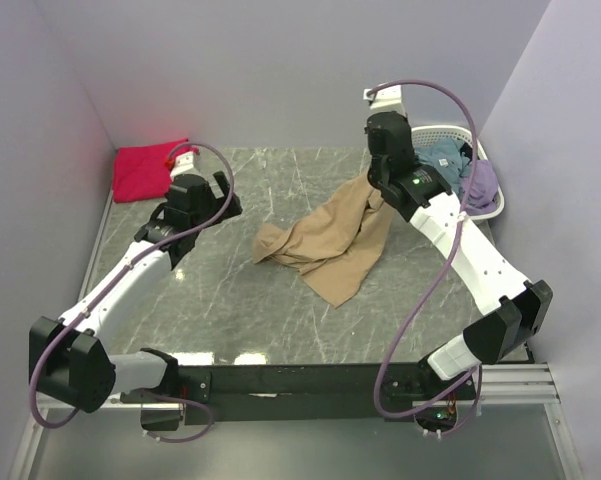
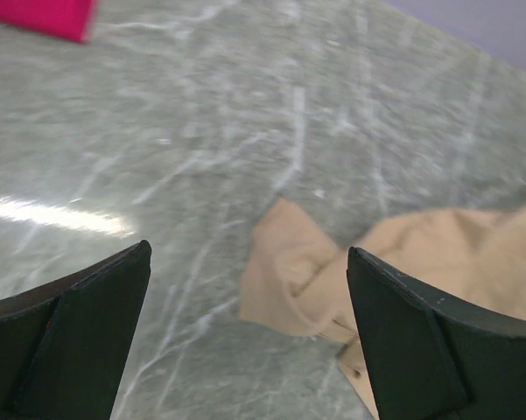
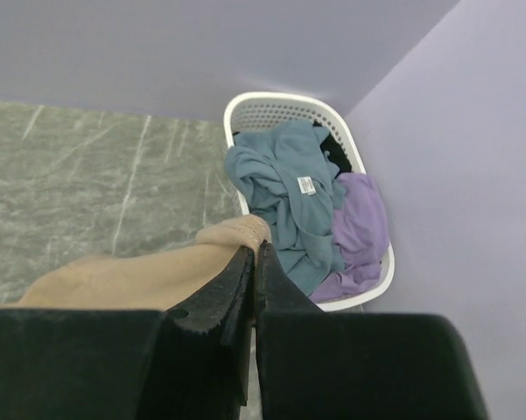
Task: Fold and stack the t-shirts
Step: Flatten the tshirt out
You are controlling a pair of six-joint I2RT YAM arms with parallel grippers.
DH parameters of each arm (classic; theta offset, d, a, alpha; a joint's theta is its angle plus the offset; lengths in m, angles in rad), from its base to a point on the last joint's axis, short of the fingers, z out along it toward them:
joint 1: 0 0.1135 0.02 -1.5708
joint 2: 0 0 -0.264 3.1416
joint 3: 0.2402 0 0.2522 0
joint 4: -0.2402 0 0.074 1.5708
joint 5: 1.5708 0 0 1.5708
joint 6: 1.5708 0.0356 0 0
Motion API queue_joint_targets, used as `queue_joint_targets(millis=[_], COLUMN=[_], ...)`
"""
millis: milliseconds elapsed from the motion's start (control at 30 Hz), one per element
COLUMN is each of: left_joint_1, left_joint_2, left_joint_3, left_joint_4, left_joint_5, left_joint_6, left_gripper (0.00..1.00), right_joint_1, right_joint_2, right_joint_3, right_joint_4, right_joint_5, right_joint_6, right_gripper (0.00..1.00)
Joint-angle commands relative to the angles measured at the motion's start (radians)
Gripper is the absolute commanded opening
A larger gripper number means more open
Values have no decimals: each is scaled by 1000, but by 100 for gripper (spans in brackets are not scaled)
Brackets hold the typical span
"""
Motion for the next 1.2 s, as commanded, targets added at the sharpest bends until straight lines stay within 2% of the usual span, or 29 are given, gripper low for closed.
queue_joint_targets(millis=[0,100,233,333,400,500,533,633,667,900,1000,1167], left_joint_1=[-17,-54,-75,-92,-115,-155,-166,-200,-207,-230,-256,-325], left_joint_2=[55,111,147,141,112,94,94,106,106,115,131,106], left_joint_3=[5,15,-15,-87,-145,-172,-173,-199,-207,-267,-274,-299], left_joint_4=[125,110,100,185,258,254,245,217,219,284,304,349], left_joint_5=[248,269,297,343,337,269,265,159,101,-57,-76,-88], left_joint_6=[91,110,0,-59,-42,66,146,266,281,439,496,564], left_gripper=[99,99,99,99,99,99,99,99,99,100,97,97], right_joint_1=[-65,-68,-67,-68,-68,-68,-68,-68,-67,-67,-68,-68], right_joint_2=[-23,-14,-3,3,7,7,7,10,13,26,27,43], right_joint_3=[14,-2,-11,-28,-31,-44,-48,-55,-55,-52,-52,-48], right_joint_4=[30,43,43,49,41,41,41,41,38,24,24,26], right_joint_5=[-54,-79,-103,-122,-129,-155,-168,-178,-183,-211,-224,-232], right_joint_6=[86,90,97,103,110,117,120,124,127,132,133,138], right_gripper=[0,0,0,0,0,0,0,0,0,0,0,0])
